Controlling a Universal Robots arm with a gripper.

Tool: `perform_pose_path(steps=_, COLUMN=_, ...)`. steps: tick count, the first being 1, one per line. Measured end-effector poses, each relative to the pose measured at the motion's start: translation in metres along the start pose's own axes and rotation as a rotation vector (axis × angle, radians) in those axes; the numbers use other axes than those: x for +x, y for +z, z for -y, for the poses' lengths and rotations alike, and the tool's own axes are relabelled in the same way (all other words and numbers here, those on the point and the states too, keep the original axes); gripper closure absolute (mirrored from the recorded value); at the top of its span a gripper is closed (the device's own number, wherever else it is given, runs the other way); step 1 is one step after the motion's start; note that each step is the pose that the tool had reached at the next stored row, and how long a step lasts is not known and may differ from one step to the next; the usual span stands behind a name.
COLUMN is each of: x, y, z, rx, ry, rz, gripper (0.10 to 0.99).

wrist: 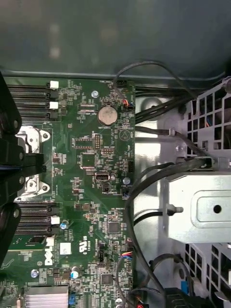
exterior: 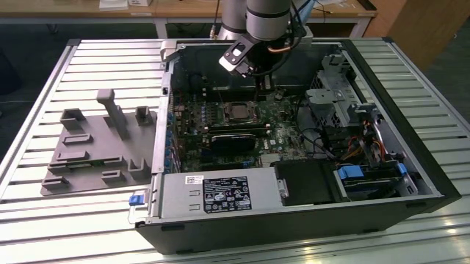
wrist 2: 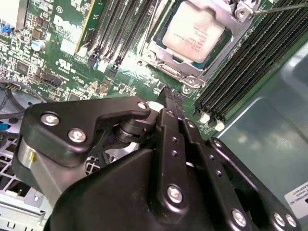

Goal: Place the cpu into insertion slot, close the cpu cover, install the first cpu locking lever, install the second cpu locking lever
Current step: 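Close the cpu cover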

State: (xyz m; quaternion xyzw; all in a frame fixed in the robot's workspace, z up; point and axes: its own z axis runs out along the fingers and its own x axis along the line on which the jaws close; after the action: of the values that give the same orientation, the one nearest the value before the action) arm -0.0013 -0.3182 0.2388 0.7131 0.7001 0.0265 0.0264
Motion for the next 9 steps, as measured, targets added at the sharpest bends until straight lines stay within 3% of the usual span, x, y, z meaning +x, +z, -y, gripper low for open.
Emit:
perform_pose_path(steps=5, x=-0.0001, y=-0.0001, z=0.0030, rx=-0.002, ry=0.000, rz=0.0002, gripper=0.984)
perform_pose_path(steps=9, x=-0.0003, y=-0.0003, z=0.0154, rx=-0.011, ry=0.000, rz=-0.0002, gripper=0.984)
